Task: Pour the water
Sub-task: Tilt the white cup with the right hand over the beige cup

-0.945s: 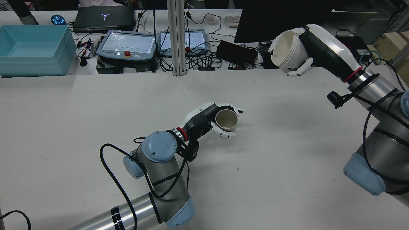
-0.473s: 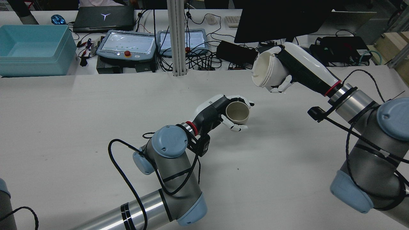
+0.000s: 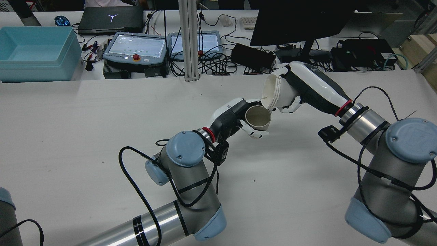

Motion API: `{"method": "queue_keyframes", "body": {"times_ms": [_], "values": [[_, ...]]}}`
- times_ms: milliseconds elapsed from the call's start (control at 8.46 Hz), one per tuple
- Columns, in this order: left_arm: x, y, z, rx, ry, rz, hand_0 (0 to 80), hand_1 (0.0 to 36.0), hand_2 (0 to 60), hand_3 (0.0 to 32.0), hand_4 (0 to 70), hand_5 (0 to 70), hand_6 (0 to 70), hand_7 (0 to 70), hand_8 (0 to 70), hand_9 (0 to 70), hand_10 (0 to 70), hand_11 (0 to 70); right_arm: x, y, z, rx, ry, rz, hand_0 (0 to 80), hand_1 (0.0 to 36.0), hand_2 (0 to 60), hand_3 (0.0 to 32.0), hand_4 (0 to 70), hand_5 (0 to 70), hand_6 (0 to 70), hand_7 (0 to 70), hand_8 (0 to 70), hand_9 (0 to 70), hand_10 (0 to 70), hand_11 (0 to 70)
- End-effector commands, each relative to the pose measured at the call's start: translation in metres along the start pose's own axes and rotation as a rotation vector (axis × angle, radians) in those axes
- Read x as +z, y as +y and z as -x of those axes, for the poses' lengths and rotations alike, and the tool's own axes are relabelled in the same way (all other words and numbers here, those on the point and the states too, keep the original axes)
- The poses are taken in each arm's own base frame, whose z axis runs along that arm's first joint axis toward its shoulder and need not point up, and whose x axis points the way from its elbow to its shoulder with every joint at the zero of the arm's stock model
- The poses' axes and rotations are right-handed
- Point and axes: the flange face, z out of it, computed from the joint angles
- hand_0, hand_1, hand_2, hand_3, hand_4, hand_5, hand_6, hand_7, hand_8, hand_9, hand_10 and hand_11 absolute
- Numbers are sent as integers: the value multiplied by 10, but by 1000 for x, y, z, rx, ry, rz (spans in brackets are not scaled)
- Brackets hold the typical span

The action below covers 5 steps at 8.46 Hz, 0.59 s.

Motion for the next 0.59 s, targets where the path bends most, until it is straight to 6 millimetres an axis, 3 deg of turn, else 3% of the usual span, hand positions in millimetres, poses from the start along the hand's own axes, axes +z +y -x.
{"method": "queue_keyframes", "body": {"times_ms": [0, 473], "values": [[-6, -9, 5, 4, -13, -18, 800, 360, 600, 0, 373, 700, 268, 205, 142, 91, 85, 166, 0, 6, -5, -61, 23, -28, 800, 360, 600, 0, 551, 284, 700, 700, 510, 672, 59, 128], [-10, -14, 10, 7, -22, -27, 800, 360, 600, 0, 360, 700, 254, 193, 140, 89, 83, 164, 8, 7, -28, -116, 75, -49, 800, 360, 600, 0, 539, 279, 700, 700, 504, 655, 44, 107]]}}
